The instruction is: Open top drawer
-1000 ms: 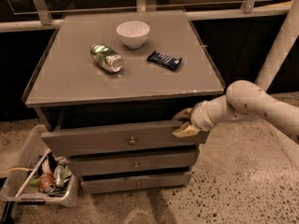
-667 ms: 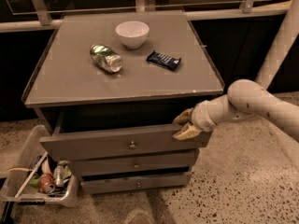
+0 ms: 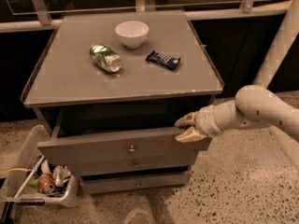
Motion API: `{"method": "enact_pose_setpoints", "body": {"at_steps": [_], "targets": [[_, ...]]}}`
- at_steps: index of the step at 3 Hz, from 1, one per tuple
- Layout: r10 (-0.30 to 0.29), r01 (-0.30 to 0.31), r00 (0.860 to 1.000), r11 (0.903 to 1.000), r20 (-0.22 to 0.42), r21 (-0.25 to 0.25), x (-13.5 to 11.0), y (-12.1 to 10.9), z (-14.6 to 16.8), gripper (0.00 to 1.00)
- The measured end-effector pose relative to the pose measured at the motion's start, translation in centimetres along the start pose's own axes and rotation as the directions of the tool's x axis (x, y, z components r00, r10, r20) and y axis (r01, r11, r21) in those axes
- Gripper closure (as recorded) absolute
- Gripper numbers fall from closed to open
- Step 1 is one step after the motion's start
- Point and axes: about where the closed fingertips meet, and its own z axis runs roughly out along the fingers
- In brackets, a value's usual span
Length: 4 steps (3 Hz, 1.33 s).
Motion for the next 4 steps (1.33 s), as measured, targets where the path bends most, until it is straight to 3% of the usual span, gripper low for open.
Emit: {"method": "enact_pose_setpoints", "body": {"at_steps": [1,2,3,4], "targets": [[0.000,0.000,1.000,1.0000,0.000,0.000,0.0,0.0,0.0,0.82],[0.000,0.000,1.000,1.0000,0.000,0.000,0.0,0.0,0.0,0.58],[0.015,-0.015,1.000,0.9997,0.009,-0.018,0.8,2.3,-0.1,0.35],[0.035,-0.035,0.999,0.9993,-0.001,-0.010,1.0,3.4,-0.7,0.37]]}}
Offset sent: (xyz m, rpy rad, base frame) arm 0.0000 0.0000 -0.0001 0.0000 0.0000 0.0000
